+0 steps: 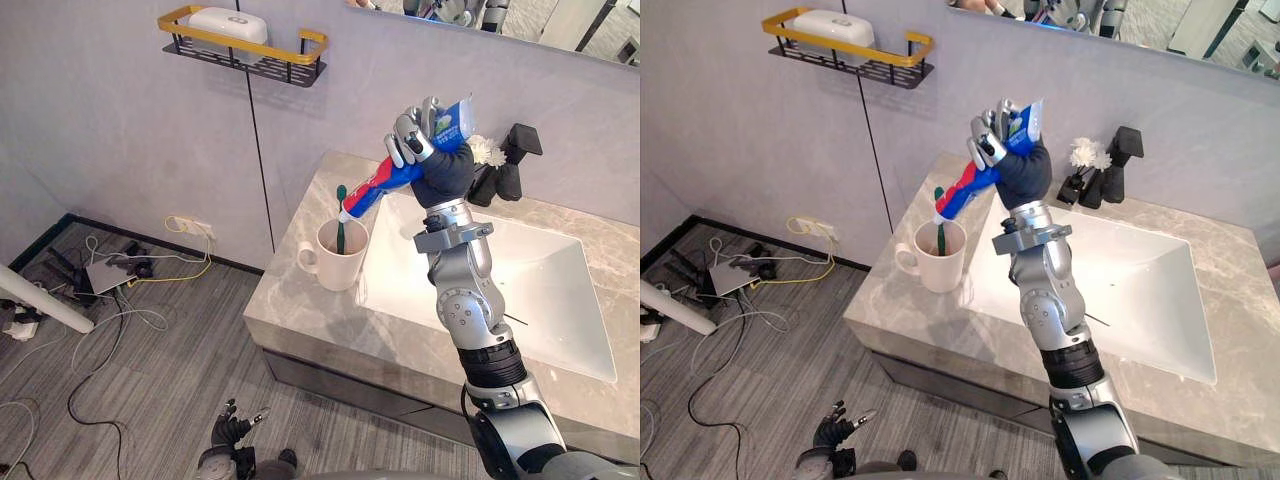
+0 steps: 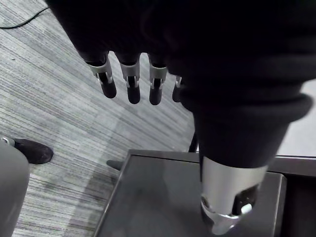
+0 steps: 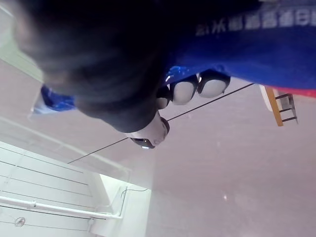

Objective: Organize washtable

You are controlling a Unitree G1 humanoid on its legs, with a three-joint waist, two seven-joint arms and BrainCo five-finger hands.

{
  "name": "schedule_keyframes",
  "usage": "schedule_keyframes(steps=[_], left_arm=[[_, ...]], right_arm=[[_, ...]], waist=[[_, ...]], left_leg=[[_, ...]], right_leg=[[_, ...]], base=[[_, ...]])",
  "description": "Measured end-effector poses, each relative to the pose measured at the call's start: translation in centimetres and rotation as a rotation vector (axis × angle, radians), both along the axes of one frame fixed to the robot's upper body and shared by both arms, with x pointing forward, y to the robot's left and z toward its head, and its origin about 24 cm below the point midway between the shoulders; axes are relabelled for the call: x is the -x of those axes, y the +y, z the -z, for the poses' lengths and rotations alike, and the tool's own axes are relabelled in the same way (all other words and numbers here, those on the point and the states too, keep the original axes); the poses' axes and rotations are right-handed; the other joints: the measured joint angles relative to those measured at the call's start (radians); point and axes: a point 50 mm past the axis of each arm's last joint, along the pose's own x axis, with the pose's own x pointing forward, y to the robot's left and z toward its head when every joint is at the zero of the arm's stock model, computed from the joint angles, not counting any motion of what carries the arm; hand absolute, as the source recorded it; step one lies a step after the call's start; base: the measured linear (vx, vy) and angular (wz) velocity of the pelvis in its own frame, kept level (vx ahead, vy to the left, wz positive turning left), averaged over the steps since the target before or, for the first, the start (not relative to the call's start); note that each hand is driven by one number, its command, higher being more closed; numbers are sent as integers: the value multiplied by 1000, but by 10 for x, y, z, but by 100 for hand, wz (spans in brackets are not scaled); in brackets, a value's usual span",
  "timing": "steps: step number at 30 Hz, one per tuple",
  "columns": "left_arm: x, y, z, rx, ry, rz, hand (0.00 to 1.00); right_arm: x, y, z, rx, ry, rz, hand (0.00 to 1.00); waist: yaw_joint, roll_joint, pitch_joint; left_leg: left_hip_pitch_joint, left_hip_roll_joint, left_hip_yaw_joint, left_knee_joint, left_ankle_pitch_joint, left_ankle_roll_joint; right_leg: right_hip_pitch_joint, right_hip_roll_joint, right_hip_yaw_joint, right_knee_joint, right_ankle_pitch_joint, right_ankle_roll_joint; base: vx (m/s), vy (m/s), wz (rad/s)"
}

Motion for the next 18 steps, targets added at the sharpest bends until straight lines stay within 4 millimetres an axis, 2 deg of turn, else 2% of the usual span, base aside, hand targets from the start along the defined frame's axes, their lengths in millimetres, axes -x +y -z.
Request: schedule_keyframes(steps=[7, 18], left_arm=[[-2, -1, -1, 0, -8, 6, 0], [-3, -1, -1, -1, -10, 9, 0]], right_arm=[[0, 19, 8, 62, 40, -72, 100], [-3, 21, 13, 83, 63, -71, 100]], waist=[[8, 0, 0], [8, 0, 1]], left_leg=[[-3, -1, -2, 0, 0, 0], [-3, -1, -1, 0, 0, 0]], right_leg=[[-1, 0, -3, 0, 0, 0], [-2, -1, -2, 0, 0, 0]], base=[[0, 0, 0], [0, 0, 0]])
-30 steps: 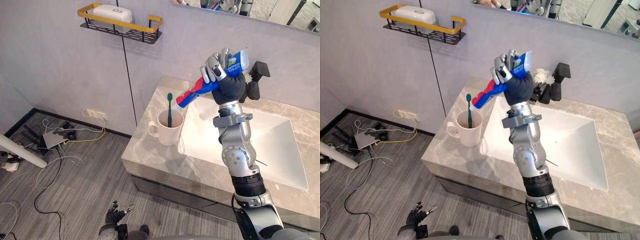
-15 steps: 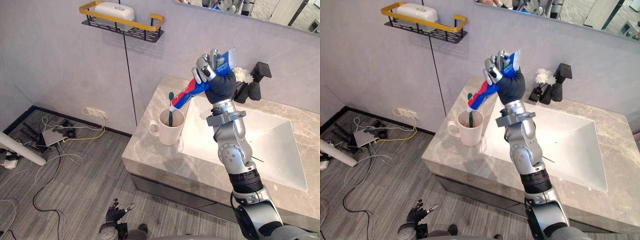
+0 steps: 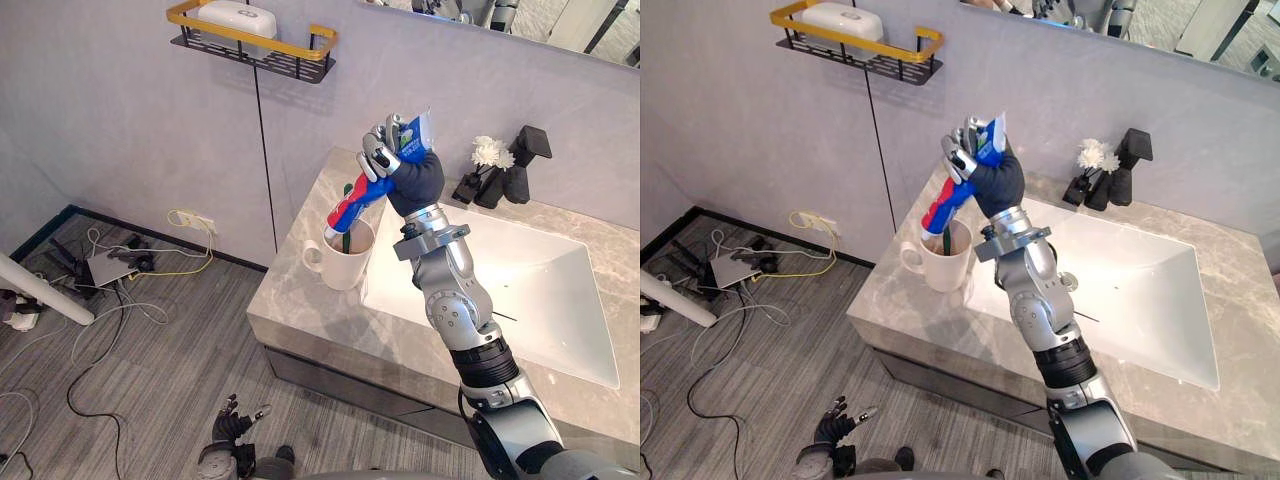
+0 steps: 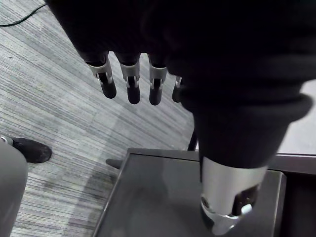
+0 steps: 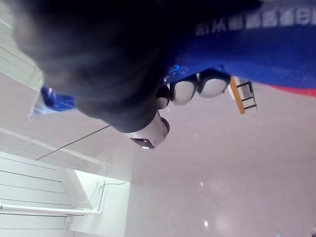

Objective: Organize washtable

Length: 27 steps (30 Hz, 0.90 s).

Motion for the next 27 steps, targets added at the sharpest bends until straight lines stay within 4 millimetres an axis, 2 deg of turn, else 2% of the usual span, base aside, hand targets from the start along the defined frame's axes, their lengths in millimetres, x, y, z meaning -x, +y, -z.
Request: schedule_keyframes(steps=[17, 27], left_arm=[[-1, -1, -1, 1, -4, 2, 0], [-5, -2, -2, 3, -18, 11, 0]], right_arm=[[2, 2, 23, 24, 83, -3, 100], [3, 2, 27, 39, 87, -10, 100]], waist=[[-1, 5, 12], [0, 12, 32]], left_leg=[[0, 0, 1, 0, 0, 0], [-11, -1, 5, 2, 0, 0]], right_leg=[[-1, -1, 1, 0, 0, 0], [-13, -1, 4, 0, 0, 0]], base=[[0, 0, 0], [0, 0, 0]])
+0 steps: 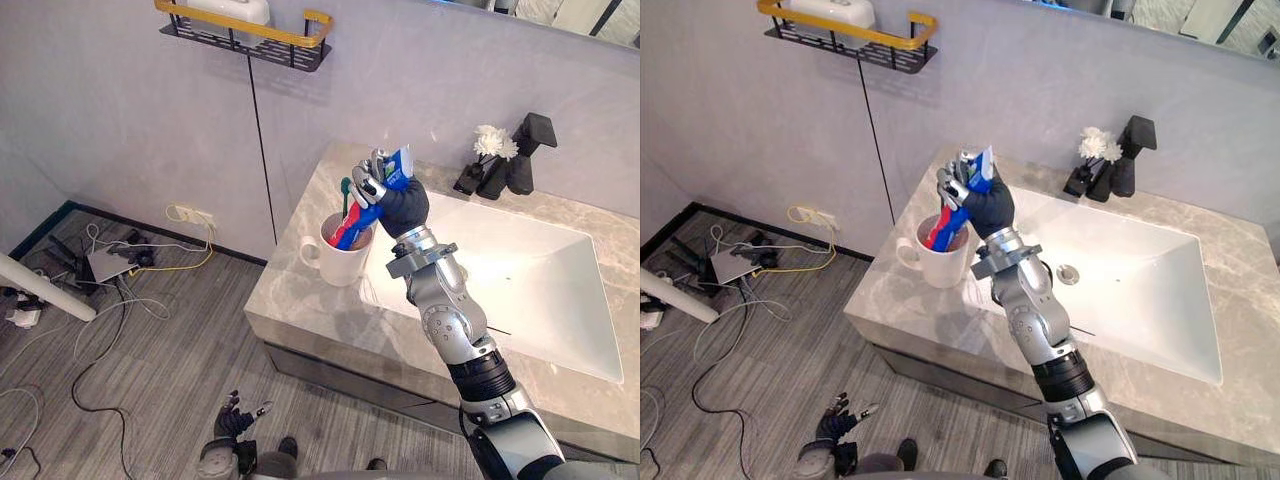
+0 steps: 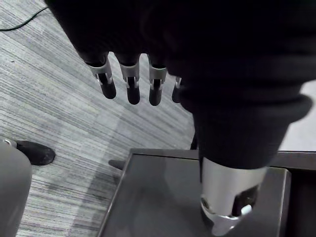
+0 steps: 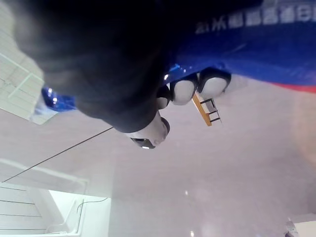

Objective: Organize washtable

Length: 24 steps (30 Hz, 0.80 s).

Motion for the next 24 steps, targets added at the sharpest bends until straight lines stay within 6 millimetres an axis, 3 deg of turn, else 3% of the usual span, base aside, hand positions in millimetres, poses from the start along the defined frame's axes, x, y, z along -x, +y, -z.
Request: schedule_keyframes(steps=[10, 11, 24], left_arm=[[0, 0, 0, 1, 0, 3, 0], [0, -1, 0, 1, 0, 3, 0], [0, -1, 0, 3, 3, 2, 0]], right_arm=[[-4, 1, 8, 3, 38, 7, 100], [-4, 0, 9, 4, 43, 8, 0], [-4, 1, 10, 13, 48, 12, 0]], waist=[[0, 1, 0], [-1, 3, 2], [-1, 3, 2]], left_leg=[[0, 0, 0, 1, 0, 0], [0, 2, -1, 3, 0, 0], [0, 0, 2, 5, 0, 0]], right_leg=[[-1, 0, 0, 3, 0, 0], [-4, 0, 0, 11, -1, -1], [-5, -1, 2, 15, -1, -1]], base=[[0, 0, 0], [0, 0, 0], [0, 0, 0]])
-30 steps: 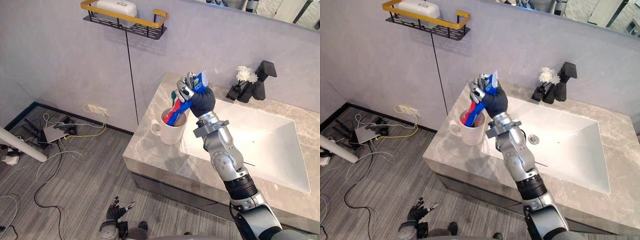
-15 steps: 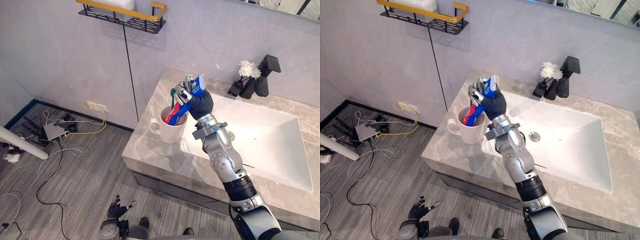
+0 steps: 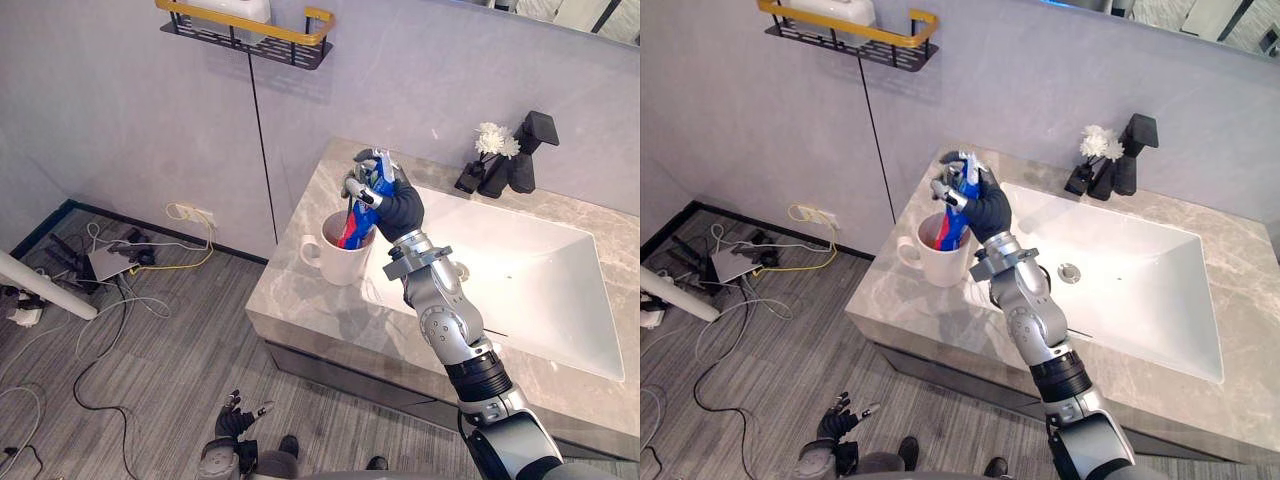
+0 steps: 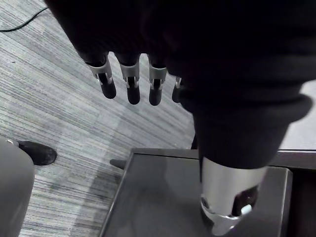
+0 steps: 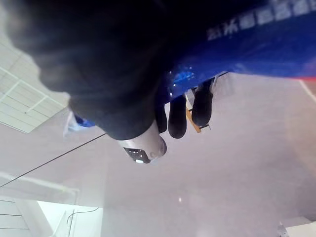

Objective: Organize washtable

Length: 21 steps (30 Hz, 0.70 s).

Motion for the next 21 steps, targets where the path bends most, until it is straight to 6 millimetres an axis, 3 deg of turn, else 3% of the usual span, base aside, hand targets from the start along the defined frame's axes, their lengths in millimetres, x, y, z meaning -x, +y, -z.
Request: schedule_keyframes(steps=[21], left_arm=[[2, 0, 2, 13, 12, -22, 0]], right_arm=[[1, 0, -3, -14, -4, 8, 0]], waist=[[-1, 0, 0]], left_leg=[[1, 0, 3, 0, 0, 0]], right_leg=[[0, 0, 4, 0, 0, 0]], base=[[0, 0, 0]])
